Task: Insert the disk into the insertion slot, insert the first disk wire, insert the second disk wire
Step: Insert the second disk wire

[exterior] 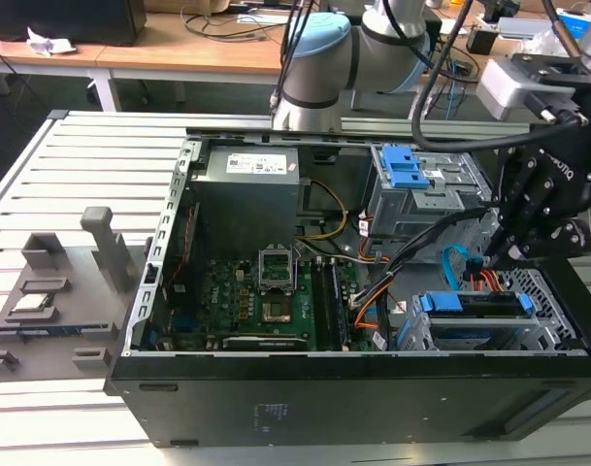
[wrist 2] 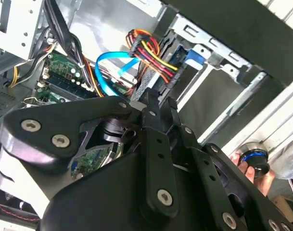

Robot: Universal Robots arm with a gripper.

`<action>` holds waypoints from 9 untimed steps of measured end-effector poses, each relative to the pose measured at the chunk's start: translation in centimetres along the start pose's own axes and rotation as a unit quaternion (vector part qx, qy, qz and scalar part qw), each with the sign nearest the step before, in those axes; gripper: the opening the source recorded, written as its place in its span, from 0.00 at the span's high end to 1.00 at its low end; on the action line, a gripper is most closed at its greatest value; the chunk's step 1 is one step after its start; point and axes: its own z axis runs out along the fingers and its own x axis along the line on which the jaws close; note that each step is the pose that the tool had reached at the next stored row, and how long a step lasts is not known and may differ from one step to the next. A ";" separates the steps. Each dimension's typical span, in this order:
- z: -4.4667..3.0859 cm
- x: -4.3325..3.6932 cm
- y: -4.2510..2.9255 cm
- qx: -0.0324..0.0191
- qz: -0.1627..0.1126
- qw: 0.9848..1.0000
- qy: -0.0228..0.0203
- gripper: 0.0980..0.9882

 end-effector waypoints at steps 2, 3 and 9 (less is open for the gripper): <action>0.24 0.03 1.16 0.000 0.000 1.000 0.000 0.84; 0.32 0.04 1.59 0.000 0.000 1.000 0.000 0.84; 0.89 0.05 2.34 0.000 0.000 1.000 0.001 0.84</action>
